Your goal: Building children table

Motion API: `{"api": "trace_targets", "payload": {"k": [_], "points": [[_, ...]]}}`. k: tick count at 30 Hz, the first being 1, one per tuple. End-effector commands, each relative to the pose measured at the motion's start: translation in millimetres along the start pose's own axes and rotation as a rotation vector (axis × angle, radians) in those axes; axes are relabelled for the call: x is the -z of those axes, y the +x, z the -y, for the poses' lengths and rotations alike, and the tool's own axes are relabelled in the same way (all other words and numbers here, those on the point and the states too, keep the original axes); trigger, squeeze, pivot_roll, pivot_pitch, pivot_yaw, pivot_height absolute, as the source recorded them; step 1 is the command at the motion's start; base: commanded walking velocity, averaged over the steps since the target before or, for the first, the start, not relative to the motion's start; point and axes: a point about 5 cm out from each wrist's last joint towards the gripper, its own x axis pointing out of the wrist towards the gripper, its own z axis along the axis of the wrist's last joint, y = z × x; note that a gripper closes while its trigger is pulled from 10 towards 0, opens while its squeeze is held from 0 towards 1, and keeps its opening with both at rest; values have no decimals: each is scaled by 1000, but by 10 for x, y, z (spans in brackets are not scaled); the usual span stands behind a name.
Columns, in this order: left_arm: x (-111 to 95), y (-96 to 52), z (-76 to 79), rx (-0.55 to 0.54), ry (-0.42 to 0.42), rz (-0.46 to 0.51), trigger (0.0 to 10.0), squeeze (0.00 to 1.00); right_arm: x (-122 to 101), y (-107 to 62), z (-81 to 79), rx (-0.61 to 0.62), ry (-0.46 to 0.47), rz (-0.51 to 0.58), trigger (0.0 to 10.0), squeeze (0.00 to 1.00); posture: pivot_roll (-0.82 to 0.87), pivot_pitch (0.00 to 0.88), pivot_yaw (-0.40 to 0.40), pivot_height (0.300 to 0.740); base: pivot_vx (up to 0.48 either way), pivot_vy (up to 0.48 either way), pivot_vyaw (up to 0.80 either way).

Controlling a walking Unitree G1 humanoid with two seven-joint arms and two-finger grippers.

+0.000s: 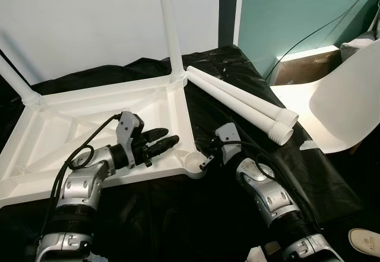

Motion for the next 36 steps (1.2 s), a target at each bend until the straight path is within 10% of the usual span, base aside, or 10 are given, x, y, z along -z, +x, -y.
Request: {"api": "trace_targets", "payload": {"k": [1,29,30,32,33,36], "points": [[17,-77,211,395,15,-40,10000,0,50,10,-91,-44,8,-27,10000,0,47,0,79,740,0,0,0],[588,-317,383,466,81,-524,9490,0,-502,-11,189,149,-10,190,10000,0,26,0,89,740,0,0,0],[637,-273,391,448,94,-535,4157,0,-504,-14,195,152,-9,190,10000,0,27,0,88,740,0,0,0],[637,-273,391,448,94,-535,4157,0,-504,-14,195,152,-9,190,10000,0,27,0,88,740,0,0,0],[670,-195,392,411,101,-518,0,0,-500,-16,200,154,-9,189,10000,0,25,0,88,740,0,0,0],[678,-28,426,354,90,-447,0,0,-494,-23,206,157,-8,185,10000,0,24,0,87,740,0,0,0]]}}
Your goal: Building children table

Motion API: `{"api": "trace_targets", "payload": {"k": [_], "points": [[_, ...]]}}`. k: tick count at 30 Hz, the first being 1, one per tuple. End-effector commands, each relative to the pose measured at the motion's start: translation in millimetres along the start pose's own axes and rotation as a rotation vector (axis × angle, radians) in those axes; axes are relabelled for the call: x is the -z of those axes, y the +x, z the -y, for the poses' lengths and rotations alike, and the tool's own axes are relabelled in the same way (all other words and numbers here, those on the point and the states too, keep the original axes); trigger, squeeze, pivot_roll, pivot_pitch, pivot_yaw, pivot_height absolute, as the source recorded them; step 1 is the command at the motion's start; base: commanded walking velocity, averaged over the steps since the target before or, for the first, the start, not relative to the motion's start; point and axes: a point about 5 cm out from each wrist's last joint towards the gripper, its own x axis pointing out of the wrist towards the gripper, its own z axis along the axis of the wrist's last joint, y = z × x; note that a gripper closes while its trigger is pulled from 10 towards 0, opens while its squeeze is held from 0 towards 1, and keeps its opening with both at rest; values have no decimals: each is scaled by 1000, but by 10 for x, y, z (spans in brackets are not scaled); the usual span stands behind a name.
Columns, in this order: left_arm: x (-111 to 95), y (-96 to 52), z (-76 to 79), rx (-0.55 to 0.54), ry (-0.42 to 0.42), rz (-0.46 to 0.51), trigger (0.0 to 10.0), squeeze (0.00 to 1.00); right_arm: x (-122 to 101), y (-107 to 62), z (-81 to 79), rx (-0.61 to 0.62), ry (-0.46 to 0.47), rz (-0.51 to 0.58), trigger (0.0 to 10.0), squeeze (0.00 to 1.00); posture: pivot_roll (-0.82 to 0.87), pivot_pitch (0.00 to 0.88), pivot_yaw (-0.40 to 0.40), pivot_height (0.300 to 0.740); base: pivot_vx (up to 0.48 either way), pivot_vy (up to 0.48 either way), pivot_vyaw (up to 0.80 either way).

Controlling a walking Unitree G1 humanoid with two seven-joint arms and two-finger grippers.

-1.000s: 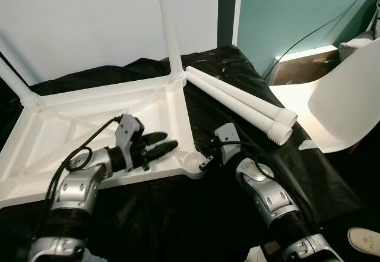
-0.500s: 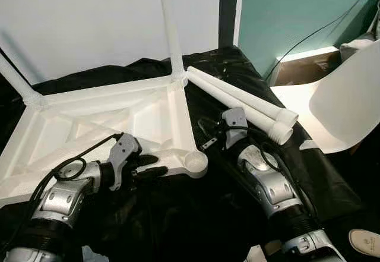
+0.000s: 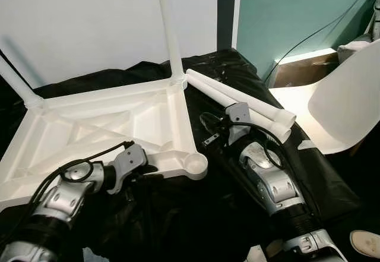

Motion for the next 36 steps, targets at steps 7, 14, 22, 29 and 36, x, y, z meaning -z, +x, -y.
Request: {"api": "trace_targets", "payload": {"k": [7,14,22,29,36], "points": [[59,333,267,136,-142,85,0,0,-44,26,3,1,4,8,10000,0,25,0,88,740,0,0,0],[108,409,305,114,-141,79,6863,0,-56,41,15,4,5,11,10000,0,26,0,90,740,0,0,0],[-27,199,128,45,-145,202,10000,0,-59,32,8,2,5,10,10000,0,27,0,85,740,0,0,0],[-287,-19,124,68,-163,383,10000,961,-90,20,32,20,4,17,10000,1000,22,0,87,740,0,0,0],[-469,-52,55,-68,-184,543,10000,0,-135,0,115,75,-14,4,10000,0,5,0,90,740,0,0,0]]}}
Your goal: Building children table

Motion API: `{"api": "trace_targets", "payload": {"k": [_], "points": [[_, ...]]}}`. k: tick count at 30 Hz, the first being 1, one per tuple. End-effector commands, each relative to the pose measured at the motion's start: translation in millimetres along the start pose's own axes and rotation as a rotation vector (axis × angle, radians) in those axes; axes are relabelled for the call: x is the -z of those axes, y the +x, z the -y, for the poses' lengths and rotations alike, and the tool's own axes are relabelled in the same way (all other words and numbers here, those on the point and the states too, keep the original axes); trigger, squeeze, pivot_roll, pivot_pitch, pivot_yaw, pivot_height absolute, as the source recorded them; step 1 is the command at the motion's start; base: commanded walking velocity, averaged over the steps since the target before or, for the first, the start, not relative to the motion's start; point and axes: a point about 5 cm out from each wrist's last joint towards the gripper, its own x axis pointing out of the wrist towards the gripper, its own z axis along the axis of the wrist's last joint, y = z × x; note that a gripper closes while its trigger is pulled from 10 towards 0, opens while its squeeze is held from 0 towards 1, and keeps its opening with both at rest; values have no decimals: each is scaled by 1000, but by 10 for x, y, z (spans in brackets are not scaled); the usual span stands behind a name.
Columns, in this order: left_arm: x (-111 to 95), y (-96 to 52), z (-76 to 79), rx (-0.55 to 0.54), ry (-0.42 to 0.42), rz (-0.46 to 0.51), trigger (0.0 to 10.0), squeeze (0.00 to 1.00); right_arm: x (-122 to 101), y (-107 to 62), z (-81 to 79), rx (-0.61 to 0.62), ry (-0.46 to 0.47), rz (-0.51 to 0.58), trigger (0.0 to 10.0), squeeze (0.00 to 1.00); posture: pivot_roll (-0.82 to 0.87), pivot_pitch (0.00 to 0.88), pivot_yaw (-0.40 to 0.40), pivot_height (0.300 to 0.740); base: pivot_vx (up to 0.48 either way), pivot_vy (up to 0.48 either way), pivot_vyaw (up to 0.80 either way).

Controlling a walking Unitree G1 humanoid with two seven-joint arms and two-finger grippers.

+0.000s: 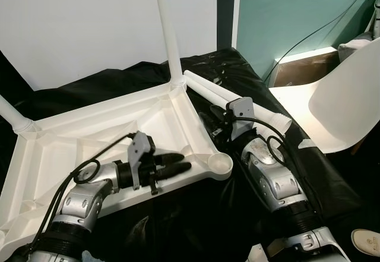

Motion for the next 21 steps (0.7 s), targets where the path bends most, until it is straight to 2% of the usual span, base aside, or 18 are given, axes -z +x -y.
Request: {"api": "trace_targets", "payload": {"k": [1,3,4,6,7,8,9,11,12,15,16,17,18,19,21], "points": [[-64,-17,-20,-49,-13,58,10000,0,-33,-1,31,23,-15,-12,10000,0,-4,0,91,740,0,0,0],[-119,48,-46,-90,-38,132,10000,0,-51,-16,123,69,-30,-46,10000,0,-12,0,92,740,0,0,0],[-119,48,-46,-90,-38,132,10000,0,-51,-16,123,69,-30,-46,10000,0,-12,0,92,740,0,0,0],[-124,129,-84,-130,-55,160,10000,0,-64,-36,241,129,-42,-90,10000,0,-22,0,94,740,0,0,0],[-115,196,-81,-134,-66,164,10000,0,-59,-54,339,180,-51,-132,10000,859,-29,0,95,740,0,0,0],[-109,240,-74,-133,-72,164,10000,0,-55,-68,404,213,-57,-159,10000,859,-32,0,95,740,0,0,0],[-101,302,-57,-127,-81,167,10000,0,-58,-91,482,243,-53,-188,10000,1000,-42,0,98,740,0,0,0],[-97,339,-44,-123,-87,169,10000,0,-61,-106,525,258,-49,-203,10000,1000,-42,0,98,740,0,0,0],[-78,409,-25,-121,-96,168,10000,0,-82,-145,600,273,-53,-226,10000,1000,-53,0,100,740,0,0,0],[-58,446,-14,-121,-105,163,10000,0,-82,-179,644,282,-61,-252,10000,1000,-64,0,101,740,0,0,0],[-30,487,6,-114,-115,152,10000,0,-78,-228,709,299,-60,-283,10000,937,-74,0,102,740,0,0,0],[-30,487,6,-114,-115,152,10000,0,-78,-228,709,299,-60,-283,10000,937,-74,0,102,740,0,0,0],[28,542,46,-100,-128,128,10000,0,-79,-331,828,323,-69,-334,10000,71,-84,0,102,740,0,0,0],[46,560,60,-98,-131,121,10000,0,-88,-372,882,335,-85,-347,10000,0,-92,0,102,740,0,0,0],[54,569,67,-98,-132,118,10000,0,-96,-394,911,341,-98,-354,10000,0,-92,0,102,740,0,0,0]]}}
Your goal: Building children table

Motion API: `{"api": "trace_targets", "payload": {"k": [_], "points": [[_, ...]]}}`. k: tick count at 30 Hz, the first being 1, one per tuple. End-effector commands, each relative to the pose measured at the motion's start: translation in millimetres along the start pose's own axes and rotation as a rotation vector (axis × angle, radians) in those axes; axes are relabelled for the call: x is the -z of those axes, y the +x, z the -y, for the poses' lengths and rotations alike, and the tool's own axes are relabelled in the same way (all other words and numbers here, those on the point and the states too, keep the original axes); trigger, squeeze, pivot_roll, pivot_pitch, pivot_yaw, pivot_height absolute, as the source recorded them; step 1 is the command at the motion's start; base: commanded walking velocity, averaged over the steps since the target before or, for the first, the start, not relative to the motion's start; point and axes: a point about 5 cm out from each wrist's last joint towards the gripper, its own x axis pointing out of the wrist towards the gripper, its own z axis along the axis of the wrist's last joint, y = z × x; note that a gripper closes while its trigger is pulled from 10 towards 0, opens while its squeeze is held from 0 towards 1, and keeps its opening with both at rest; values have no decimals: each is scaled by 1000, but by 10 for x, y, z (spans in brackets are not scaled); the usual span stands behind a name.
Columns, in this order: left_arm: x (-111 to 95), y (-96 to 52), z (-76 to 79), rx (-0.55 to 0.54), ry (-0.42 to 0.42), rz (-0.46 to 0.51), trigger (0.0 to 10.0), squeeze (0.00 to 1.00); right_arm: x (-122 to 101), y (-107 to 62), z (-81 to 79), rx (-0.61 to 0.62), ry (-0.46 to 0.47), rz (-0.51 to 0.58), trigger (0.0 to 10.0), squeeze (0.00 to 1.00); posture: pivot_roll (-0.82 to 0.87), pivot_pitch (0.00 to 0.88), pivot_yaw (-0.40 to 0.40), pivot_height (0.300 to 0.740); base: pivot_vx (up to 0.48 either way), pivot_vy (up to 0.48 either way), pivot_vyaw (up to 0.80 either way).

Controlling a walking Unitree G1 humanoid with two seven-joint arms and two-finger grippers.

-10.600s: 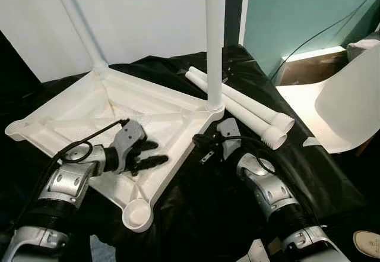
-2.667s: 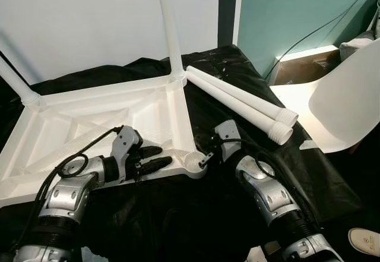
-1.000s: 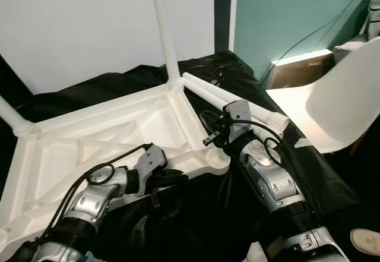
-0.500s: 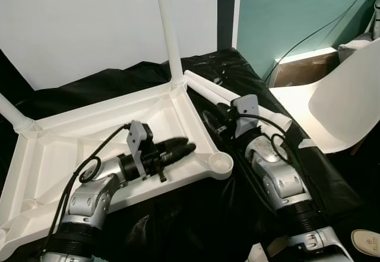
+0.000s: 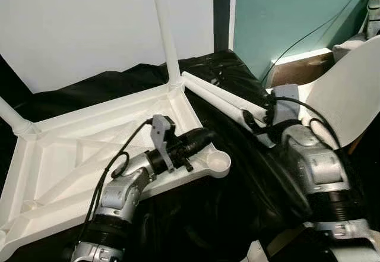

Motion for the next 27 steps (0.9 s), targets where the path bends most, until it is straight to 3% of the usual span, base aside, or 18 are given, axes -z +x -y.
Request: {"api": "trace_targets", "payload": {"k": [1,4,8,11,12,13,14,15,17,18,22,27], "points": [[46,-12,-18,-13,-3,-34,10000,0,14,-17,-22,-10,2,-11,10000,0,-92,0,102,740,0,0,0],[112,14,22,-7,-7,-56,10000,0,18,-104,222,41,-24,-54,10000,0,-101,0,103,740,0,0,0],[122,21,31,-6,-8,-58,10000,0,19,-128,265,46,-33,-65,10000,0,-101,0,103,740,0,0,0],[136,24,36,-10,-10,-60,10000,0,-17,-290,285,5,-251,-21,10000,0,-101,0,106,740,0,0,0],[145,18,34,-11,-11,-65,10000,0,-16,-331,276,8,-388,-5,10000,0,-102,0,107,740,0,0,0],[145,18,34,-11,-11,-65,10000,0,-16,-331,276,8,-388,-5,10000,0,-102,0,107,740,0,0,0],[151,14,33,-12,-11,-69,10000,0,-13,-352,261,8,-478,2,10000,0,-104,0,109,740,0,0,0],[151,14,33,-12,-11,-69,10000,0,-13,-352,261,8,-478,2,10000,0,-104,0,109,740,0,0,0],[176,10,29,-16,-13,-80,10000,0,-5,-366,217,-8,-659,12,10000,0,-106,0,112,740,0,0,0],[176,10,29,-16,-13,-80,10000,0,-5,-366,217,-8,-659,12,10000,0,-106,0,112,740,0,0,0],[205,32,37,-19,-17,-88,10000,0,81,-290,203,-21,-812,-11,10000,0,-99,0,110,740,0,0,0],[221,30,39,-26,-18,-93,10000,0,192,-188,204,-36,-858,-35,10000,0,-89,0,107,740,0,0,0]]}}
